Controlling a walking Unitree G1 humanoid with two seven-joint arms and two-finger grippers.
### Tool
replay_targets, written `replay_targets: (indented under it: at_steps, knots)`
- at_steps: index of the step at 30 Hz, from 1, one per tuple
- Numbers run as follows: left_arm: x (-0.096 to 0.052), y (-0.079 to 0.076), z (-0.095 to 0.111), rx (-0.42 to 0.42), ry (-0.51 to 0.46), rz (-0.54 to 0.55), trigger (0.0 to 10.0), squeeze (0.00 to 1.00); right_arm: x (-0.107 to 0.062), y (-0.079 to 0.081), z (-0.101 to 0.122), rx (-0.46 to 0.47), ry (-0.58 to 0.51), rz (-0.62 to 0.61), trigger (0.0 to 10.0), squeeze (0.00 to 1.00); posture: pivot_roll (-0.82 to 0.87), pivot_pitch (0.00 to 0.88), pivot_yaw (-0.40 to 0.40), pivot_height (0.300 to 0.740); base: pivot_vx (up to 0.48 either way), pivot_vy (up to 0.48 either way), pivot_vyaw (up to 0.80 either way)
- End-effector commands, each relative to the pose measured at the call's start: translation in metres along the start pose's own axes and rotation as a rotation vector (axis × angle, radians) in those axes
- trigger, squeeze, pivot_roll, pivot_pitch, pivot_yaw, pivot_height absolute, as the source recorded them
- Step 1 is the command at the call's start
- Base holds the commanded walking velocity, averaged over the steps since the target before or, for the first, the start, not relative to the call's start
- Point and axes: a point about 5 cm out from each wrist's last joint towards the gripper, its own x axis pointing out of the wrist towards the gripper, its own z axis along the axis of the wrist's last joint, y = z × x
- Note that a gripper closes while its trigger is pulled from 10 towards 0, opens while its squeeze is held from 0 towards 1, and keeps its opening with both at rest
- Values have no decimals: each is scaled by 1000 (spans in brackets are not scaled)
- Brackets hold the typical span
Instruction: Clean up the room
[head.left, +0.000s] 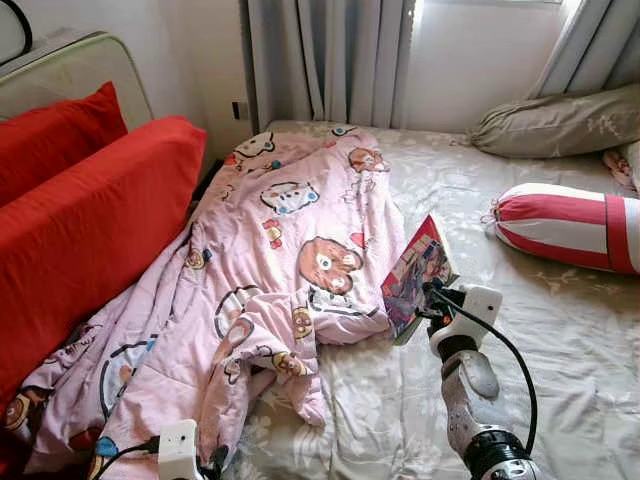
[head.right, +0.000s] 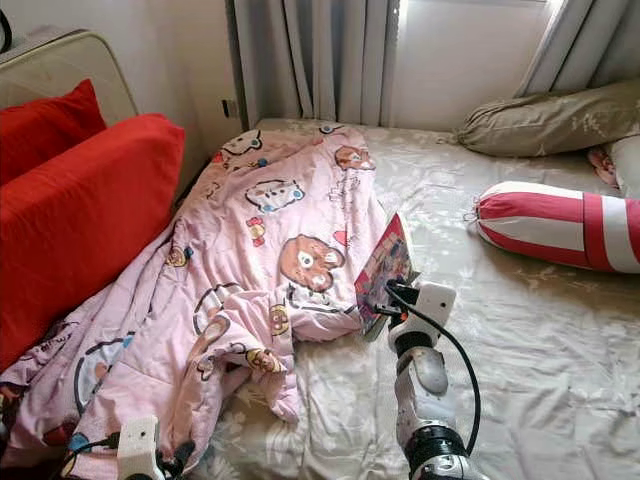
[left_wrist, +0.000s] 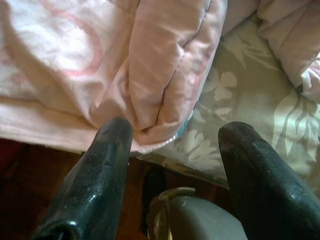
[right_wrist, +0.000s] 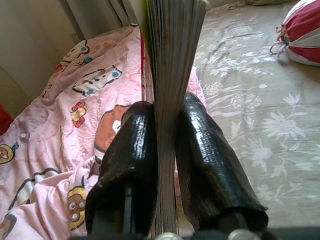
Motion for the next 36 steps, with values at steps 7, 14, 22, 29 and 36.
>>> replay_targets:
  at_steps: [7,14,22,29,36]
  knots:
    - [-7,8,-18,36,79,5,10000,0,0,-2,1,1,0,-10,10000,0,73,0,13,740,0,-102,-202]
    - [-7,8,-19,39,86,8,10000,0,-1,-1,0,-6,-9,1,10000,0,75,0,12,740,0,-435,-613]
    - [-7,8,-19,39,86,8,10000,0,-1,-1,0,-6,-9,1,10000,0,75,0,12,740,0,-435,-481]
    - [-7,8,-19,39,86,8,10000,0,-1,-1,0,-6,-9,1,10000,0,75,0,12,740,0,-435,-481]
    - [-7,8,-19,39,86,8,10000,0,-1,-1,0,-6,-9,1,10000,0,75,0,12,740,0,-435,-481]
